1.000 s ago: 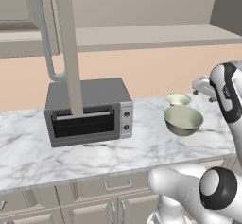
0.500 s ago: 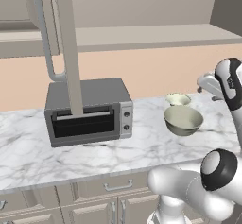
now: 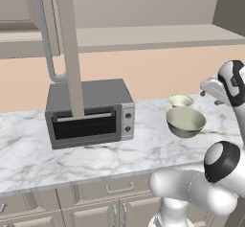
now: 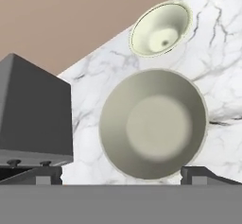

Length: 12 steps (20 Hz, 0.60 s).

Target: Pick up the bowls on the counter and stack them on top of one another in the open cabinet. Place the smaller bowl on top of the larger bowl.

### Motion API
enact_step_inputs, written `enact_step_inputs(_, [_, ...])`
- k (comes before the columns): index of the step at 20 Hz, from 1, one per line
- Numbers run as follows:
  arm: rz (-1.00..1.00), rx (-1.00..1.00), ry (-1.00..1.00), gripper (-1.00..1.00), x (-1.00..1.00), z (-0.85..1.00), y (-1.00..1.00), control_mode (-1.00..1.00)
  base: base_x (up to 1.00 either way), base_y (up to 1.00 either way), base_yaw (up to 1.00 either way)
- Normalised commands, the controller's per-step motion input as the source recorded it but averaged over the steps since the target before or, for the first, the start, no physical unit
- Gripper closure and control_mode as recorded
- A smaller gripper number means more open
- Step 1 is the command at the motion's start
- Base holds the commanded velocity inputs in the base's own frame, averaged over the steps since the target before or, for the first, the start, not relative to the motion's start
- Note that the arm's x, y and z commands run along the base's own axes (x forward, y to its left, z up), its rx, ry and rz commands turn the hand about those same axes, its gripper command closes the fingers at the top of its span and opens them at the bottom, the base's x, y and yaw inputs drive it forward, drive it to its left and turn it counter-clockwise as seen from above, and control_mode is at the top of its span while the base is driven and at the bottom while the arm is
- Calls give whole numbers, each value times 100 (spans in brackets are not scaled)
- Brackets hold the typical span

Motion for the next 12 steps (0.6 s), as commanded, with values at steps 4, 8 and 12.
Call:
enact_step_inputs(4, [0, 2, 0, -100, 10, -23, -2, -100, 0, 0, 0])
enact_step_inputs(8, [0, 4, 0, -100, 17, -14, -6, -100, 0, 0, 0])
enact_step_inputs(12, [-1, 3, 0, -100, 22, -10, -11, -100, 0, 0, 0])
